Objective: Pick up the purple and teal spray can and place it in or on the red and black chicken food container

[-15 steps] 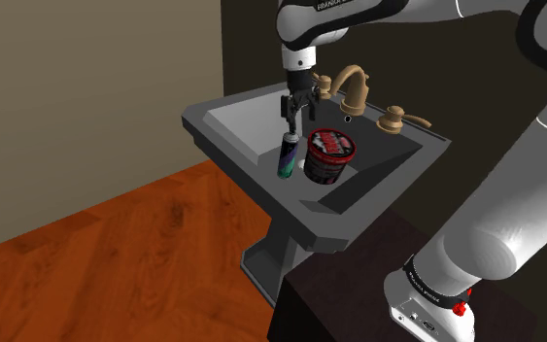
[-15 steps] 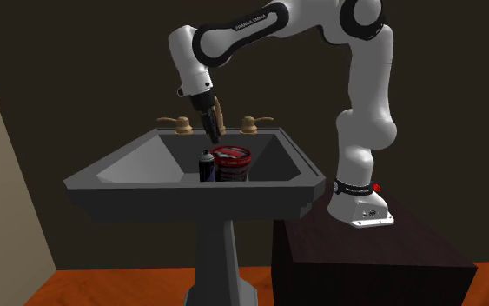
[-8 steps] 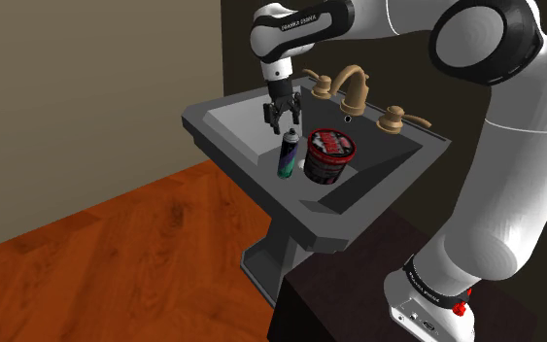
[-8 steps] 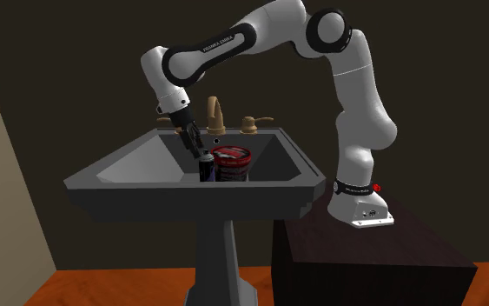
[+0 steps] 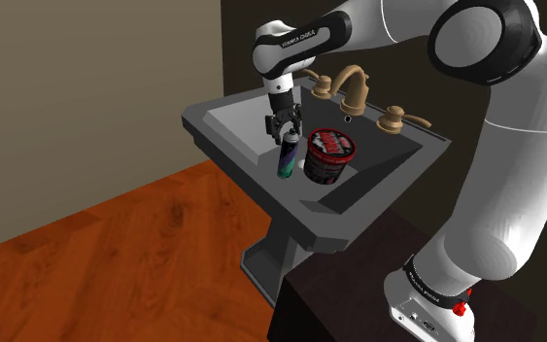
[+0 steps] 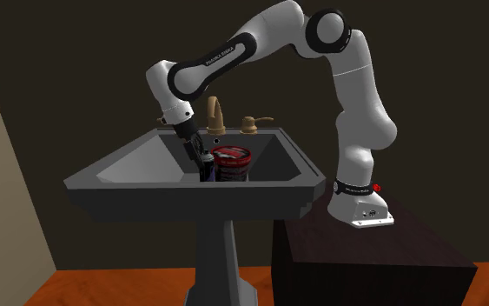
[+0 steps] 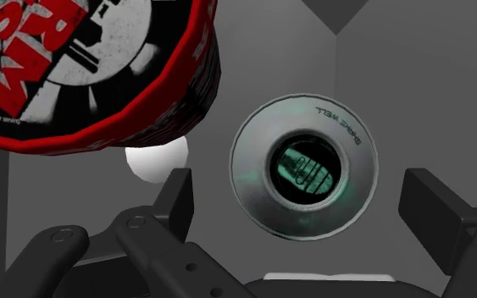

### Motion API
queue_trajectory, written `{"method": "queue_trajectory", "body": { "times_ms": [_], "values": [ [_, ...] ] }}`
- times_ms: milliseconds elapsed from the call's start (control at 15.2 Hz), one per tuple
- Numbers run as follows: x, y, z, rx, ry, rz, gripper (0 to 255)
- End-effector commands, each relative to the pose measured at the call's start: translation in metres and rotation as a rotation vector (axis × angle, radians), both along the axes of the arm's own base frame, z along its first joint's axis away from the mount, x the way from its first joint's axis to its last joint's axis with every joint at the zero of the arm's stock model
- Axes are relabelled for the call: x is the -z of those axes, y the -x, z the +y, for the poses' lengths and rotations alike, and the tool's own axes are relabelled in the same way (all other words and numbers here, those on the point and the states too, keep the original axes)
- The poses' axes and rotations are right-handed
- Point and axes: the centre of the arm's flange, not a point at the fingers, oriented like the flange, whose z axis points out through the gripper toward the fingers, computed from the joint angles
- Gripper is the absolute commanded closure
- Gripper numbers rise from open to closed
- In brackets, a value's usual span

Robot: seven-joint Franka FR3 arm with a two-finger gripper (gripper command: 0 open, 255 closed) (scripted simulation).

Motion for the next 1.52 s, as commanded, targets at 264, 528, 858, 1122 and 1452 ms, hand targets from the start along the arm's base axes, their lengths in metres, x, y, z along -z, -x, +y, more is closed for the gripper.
{"method": "queue_trajectory", "body": {
  "times_ms": [264, 528, 858, 1122, 1452],
  "values": [
    [0.002, 0.001, 0.000, 0.000, 0.000, -0.001, 0],
    [0.002, 0.001, 0.000, 0.000, 0.000, 0.000, 255],
    [0.002, 0.001, 0.000, 0.000, 0.000, 0.000, 255],
    [-0.008, 0.001, 0.000, 0.000, 0.000, -0.001, 255],
    [-0.035, 0.001, 0.000, 0.000, 0.000, -0.001, 255]
  ]
}}
